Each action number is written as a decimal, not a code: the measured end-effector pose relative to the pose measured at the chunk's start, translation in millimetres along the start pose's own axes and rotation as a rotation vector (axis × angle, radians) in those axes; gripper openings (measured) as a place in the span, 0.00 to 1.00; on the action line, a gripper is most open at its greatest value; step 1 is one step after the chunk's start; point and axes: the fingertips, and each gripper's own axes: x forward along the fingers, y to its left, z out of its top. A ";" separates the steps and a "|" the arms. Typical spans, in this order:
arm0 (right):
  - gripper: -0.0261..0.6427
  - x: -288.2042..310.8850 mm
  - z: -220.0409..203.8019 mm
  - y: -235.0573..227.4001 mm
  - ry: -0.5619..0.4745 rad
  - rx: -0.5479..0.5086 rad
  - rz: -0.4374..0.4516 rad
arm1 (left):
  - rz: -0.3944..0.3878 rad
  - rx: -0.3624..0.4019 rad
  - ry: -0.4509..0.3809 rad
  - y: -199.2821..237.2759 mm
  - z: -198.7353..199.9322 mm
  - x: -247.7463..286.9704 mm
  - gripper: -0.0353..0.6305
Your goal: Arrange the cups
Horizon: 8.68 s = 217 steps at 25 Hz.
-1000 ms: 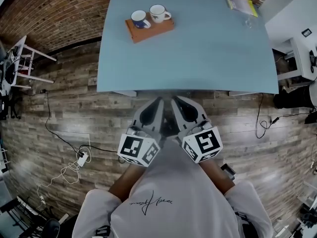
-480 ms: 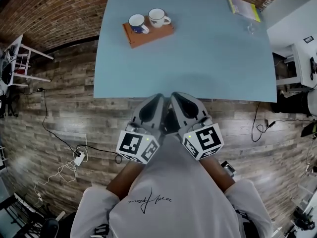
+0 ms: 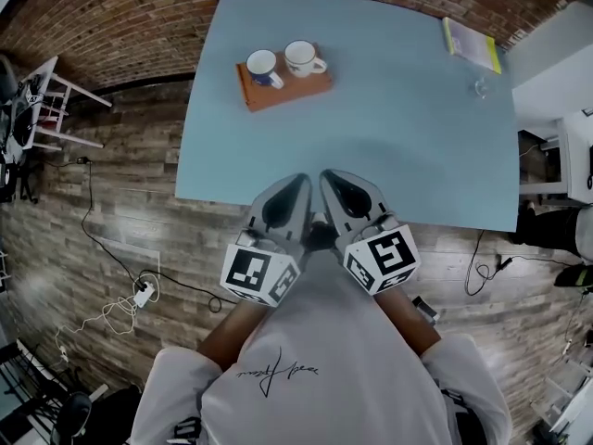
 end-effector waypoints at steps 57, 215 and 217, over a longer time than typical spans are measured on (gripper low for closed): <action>0.08 128.4 4.3 -117.2 0.065 -0.138 0.322 | 0.158 -0.131 0.045 72.2 -5.1 108.9 0.07; 0.14 222.5 -66.5 -170.2 0.038 -0.126 -0.287 | 0.190 -0.246 0.136 142.3 -44.2 97.8 0.07; 0.14 222.7 -66.8 -170.0 0.038 -0.123 -0.290 | 0.191 -0.245 0.140 142.8 -43.7 97.3 0.07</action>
